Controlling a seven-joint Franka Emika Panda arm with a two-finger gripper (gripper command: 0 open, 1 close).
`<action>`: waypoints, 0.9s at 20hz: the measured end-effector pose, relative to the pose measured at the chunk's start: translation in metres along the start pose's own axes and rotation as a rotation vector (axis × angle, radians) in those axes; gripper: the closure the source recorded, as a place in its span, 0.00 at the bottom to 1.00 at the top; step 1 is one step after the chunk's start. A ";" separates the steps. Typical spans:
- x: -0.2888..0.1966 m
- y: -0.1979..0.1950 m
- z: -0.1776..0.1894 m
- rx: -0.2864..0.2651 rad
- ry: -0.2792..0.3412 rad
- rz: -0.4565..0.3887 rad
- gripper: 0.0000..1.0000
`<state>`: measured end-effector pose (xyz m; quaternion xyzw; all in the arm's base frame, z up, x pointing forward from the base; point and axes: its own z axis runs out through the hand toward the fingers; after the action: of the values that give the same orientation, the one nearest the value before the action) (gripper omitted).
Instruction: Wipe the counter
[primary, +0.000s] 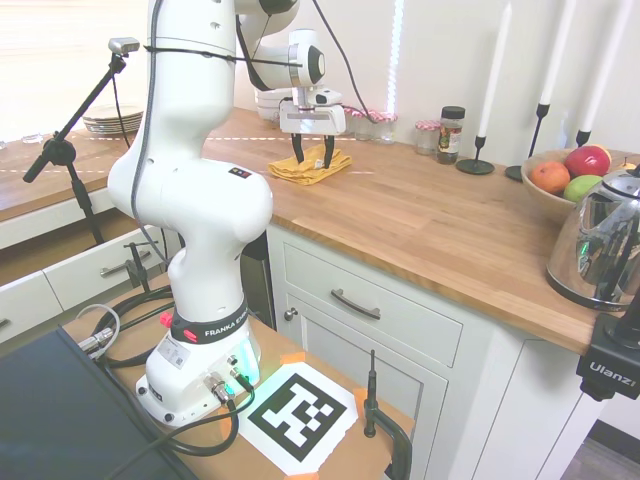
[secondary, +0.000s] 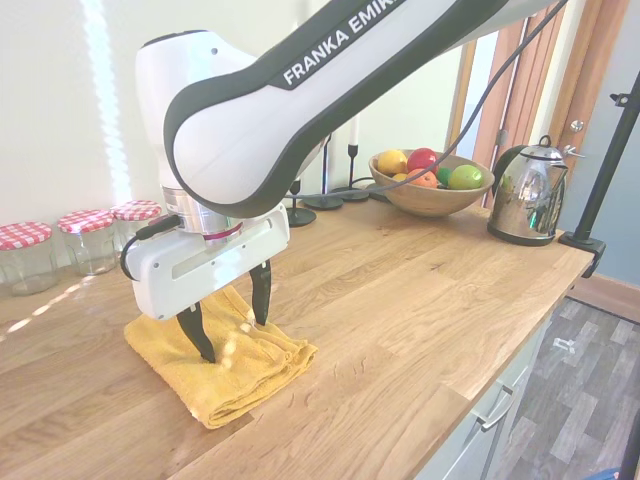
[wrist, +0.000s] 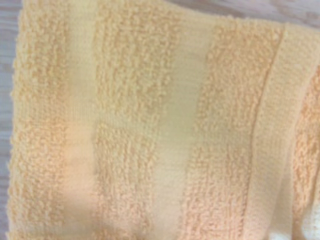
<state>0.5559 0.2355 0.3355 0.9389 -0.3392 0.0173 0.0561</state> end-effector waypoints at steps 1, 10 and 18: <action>0.000 0.000 0.000 0.000 0.000 0.000 1.00; 0.001 0.000 0.000 0.001 -0.001 0.002 1.00; 0.004 0.000 0.001 0.009 0.000 0.006 1.00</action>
<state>0.5584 0.2327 0.3343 0.9380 -0.3421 0.0189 0.0520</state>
